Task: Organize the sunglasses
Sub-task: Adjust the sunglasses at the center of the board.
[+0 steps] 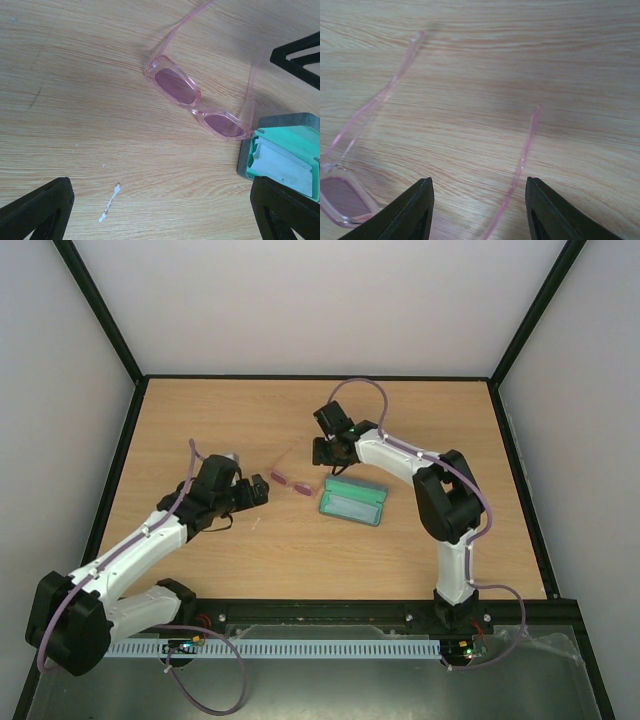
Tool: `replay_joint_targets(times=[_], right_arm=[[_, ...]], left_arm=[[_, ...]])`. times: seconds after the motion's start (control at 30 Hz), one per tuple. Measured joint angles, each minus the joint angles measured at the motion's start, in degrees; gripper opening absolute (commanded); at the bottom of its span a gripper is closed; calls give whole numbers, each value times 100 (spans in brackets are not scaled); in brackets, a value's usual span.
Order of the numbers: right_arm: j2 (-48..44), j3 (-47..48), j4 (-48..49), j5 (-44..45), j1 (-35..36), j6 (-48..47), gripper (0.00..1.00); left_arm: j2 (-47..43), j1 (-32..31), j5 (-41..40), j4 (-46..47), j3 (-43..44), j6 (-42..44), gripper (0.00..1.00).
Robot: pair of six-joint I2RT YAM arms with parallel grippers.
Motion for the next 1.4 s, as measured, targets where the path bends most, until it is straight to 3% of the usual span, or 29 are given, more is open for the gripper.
replay_joint_targets(times=[0.5, 1.1, 1.4], right_arm=[[398, 70, -535, 310, 7, 129, 58], [1032, 756, -726, 157, 42, 149, 51], [1325, 1390, -798, 9, 254, 35, 51]], left_arm=[[-24, 151, 256, 175, -232, 59, 99], [-24, 289, 404, 195, -238, 107, 99], [-17, 321, 450, 313, -260, 122, 99]])
